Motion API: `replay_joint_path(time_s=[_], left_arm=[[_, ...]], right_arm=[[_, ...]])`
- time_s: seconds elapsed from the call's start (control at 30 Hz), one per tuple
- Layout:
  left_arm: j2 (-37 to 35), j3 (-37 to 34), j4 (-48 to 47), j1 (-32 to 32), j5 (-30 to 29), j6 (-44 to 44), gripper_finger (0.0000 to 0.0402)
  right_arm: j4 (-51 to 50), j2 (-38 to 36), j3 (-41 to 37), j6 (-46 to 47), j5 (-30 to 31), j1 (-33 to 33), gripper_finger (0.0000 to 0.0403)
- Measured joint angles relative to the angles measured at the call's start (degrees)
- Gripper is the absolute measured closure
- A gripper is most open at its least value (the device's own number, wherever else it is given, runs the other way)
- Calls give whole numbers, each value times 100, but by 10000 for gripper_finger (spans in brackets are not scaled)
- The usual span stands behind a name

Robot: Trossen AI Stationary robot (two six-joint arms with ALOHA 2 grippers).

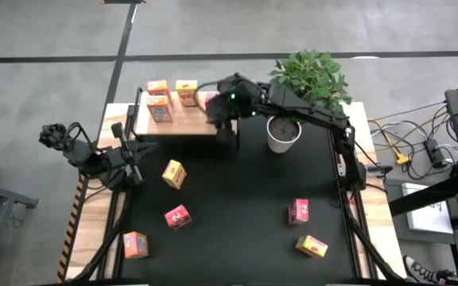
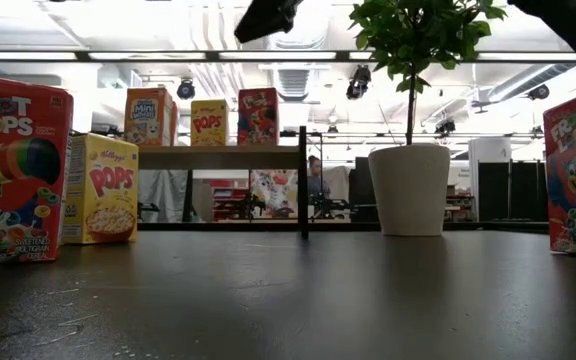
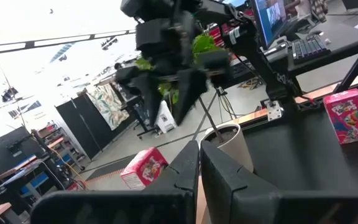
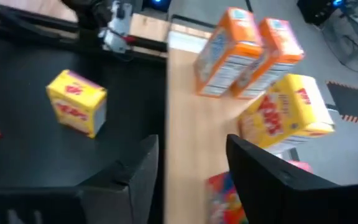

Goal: Stack cereal on shelf
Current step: Put the center red cereal box on the shelf

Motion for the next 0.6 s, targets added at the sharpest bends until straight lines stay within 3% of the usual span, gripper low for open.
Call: replay_joint_path(time_s=[0.2, 0.3, 0.43, 0.6], left_arm=[[1, -2, 2, 0, 1, -55, 402], [1, -2, 1, 0, 0, -108, 402], [1, -13, 4, 0, 2, -153, 402], [1, -26, 4, 0, 2, -174, 402]], right_arm=[[-531, 118, -205, 380, 507, 424, 277], [-774, 148, -488, 441, 1049, 509, 305], [-725, 173, -966, 269, 1668, 451, 343], [-58, 179, -1506, 47, 1869, 184, 379]])
